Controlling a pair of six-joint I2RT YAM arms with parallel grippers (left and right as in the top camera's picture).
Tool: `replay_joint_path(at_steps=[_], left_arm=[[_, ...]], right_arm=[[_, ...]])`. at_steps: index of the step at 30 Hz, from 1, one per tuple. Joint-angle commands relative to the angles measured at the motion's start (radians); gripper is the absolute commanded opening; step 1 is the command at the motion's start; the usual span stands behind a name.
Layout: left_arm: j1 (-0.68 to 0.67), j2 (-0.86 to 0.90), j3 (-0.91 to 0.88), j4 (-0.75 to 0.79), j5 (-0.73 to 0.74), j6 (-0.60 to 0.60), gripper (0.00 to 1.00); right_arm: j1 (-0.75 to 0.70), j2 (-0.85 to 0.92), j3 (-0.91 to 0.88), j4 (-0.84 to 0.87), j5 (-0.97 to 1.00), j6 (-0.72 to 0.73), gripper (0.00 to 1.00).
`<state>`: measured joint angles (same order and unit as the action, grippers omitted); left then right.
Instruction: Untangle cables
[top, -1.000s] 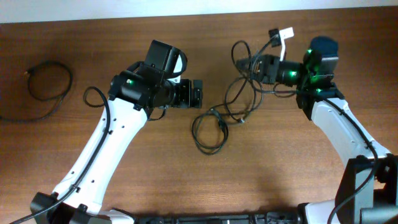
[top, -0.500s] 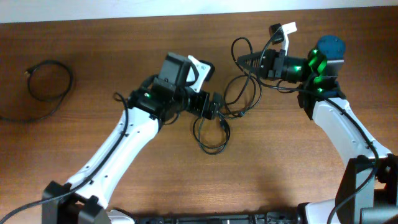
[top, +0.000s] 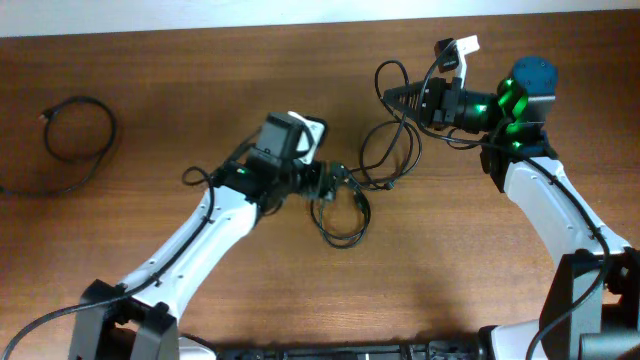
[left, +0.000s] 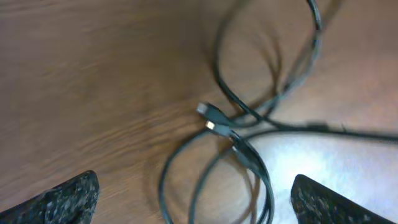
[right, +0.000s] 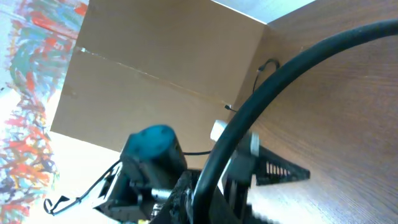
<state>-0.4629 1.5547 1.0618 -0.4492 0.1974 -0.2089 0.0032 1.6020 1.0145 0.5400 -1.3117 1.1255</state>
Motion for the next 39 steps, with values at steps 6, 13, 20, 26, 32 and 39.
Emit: replay_joint_path(at_steps=[6,13,20,26,32,39], left_arm=[[0.039,0.082,-0.061,0.255,0.431,0.037,0.99],[0.031,0.082,-0.063,0.258,0.449,0.08,0.9],[0.02,0.082,-0.063,0.299,0.57,0.206,0.88],[0.02,0.084,-0.063,0.332,0.431,0.318,0.92],[-0.026,0.144,-0.063,0.523,0.418,0.315,0.99],[-0.089,0.231,-0.063,0.544,0.42,0.269,0.94]], right_arm=[[-0.004,-0.01,0.012,0.006,-0.024,0.002,0.04],[-0.004,-0.01,0.012,-0.002,-0.023,0.002,0.04],[-0.004,-0.01,0.012,-0.029,-0.02,0.002,0.04],[-0.004,-0.01,0.012,-0.047,-0.024,0.018,0.04],[-0.005,-0.01,0.012,-0.047,-0.023,0.044,0.04],[-0.005,-0.01,0.012,-0.047,-0.02,0.043,0.04]])
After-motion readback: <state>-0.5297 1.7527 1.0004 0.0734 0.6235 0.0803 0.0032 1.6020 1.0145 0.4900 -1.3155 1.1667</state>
